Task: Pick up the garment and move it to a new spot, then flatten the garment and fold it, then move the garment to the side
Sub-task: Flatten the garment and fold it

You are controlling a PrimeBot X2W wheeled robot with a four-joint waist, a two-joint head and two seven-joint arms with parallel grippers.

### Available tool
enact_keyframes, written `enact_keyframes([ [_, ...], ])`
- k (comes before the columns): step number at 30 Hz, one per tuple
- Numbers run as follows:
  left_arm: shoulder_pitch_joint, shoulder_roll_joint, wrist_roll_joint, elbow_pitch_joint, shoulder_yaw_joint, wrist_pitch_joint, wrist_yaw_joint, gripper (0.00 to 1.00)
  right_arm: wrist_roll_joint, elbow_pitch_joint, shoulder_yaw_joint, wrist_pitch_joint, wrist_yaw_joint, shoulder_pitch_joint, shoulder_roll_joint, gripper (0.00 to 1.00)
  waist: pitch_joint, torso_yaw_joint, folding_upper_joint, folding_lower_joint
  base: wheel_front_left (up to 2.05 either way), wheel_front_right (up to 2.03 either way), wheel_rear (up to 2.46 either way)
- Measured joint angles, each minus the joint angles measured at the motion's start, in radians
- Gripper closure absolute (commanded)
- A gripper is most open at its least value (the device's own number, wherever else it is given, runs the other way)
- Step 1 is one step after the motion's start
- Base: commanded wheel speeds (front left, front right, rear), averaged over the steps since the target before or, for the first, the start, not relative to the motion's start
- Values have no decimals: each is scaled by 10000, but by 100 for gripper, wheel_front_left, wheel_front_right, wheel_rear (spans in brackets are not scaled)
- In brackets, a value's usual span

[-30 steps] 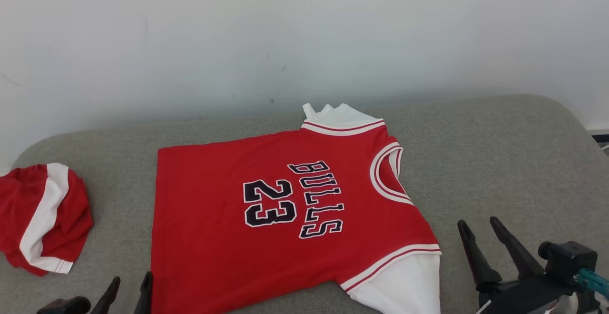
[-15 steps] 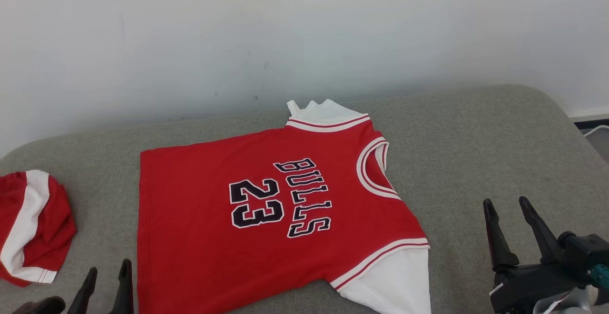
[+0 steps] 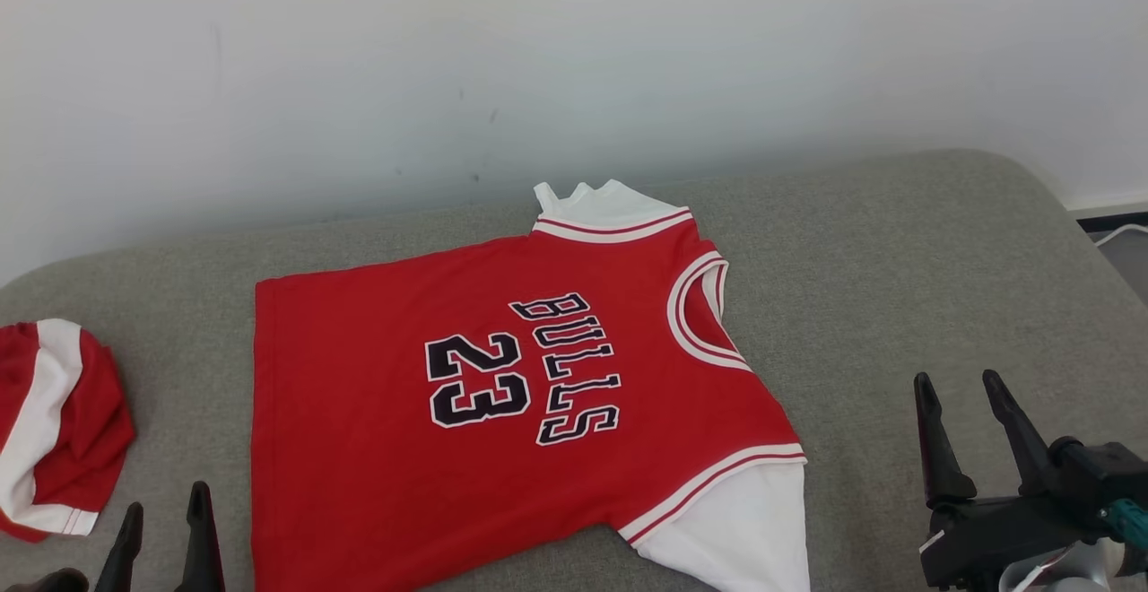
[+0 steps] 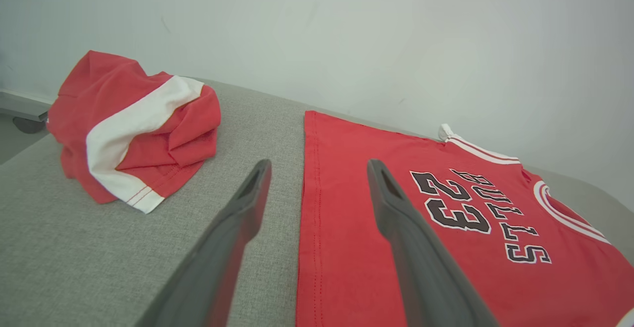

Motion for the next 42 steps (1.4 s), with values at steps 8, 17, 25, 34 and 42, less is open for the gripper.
enact_keyframes([
  [8,217,-412,535,-31,311,0,0,0,-201,167,42,-6,-44,-3,234,0,46,8,0,0,0,0,0],
  [17,210,-552,742,-46,545,0,0,0,-270,372,-90,-6,-31,-28,242,0,9,46,0,0,0,0,0],
  [25,216,-767,1287,-203,520,0,0,0,-535,397,-167,-75,46,-12,391,0,24,128,0,0,0,0,0],
  [34,205,-571,2209,-222,207,-10,2,0,-742,416,-222,-77,128,61,422,0,88,347,0,0,0,0,0],
  [42,106,-554,2337,-186,-48,-10,-10,0,-782,416,-305,-77,151,195,474,0,91,499,0,0,0,0,0],
])
